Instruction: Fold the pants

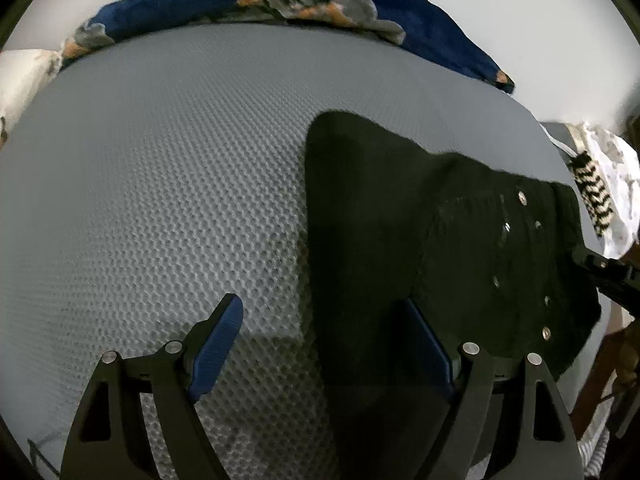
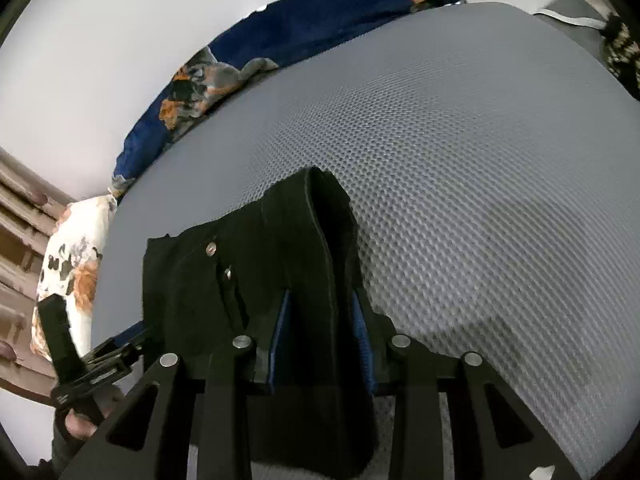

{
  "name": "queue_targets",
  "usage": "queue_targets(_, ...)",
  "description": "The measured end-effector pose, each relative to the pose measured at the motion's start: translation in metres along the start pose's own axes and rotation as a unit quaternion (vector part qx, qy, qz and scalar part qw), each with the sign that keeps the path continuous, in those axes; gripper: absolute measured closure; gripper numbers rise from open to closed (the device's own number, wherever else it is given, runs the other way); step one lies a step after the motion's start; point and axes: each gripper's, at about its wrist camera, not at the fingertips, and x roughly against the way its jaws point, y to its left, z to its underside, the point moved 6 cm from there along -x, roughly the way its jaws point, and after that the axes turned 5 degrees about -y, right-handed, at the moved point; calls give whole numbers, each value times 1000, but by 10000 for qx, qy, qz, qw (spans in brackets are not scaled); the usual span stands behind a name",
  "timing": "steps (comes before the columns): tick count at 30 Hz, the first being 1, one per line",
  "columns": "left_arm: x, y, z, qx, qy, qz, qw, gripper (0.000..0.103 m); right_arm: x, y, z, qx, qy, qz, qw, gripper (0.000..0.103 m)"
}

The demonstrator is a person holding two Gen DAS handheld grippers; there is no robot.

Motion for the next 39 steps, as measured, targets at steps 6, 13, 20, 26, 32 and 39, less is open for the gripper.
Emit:
queue_targets(6,6,-8,16,-239,24,109,9997,21,24,1,21,-201,64,-338,9992,73)
queue_targets(13,11,-19,30,-440,60,166,9989,21,23,-1,35,-68,148,-52,9999,90)
queue_targets(20,20,-18,43,-658,165,176,9975,21,43,6,45,151,-9,160,9998,93)
queue_targets(26,24,-17,53,-786,209,136,9966,21,29,-4,51,140,179,394,9990,93)
queue_targets(32,20,-23,53,-774,158,82,9968,19,21,-8,50,63,263,430,9987,92)
queue_targets(39,23,-20,55,-733,50,-39,9973,16,23,-17,51,-212,160,350,9990,80)
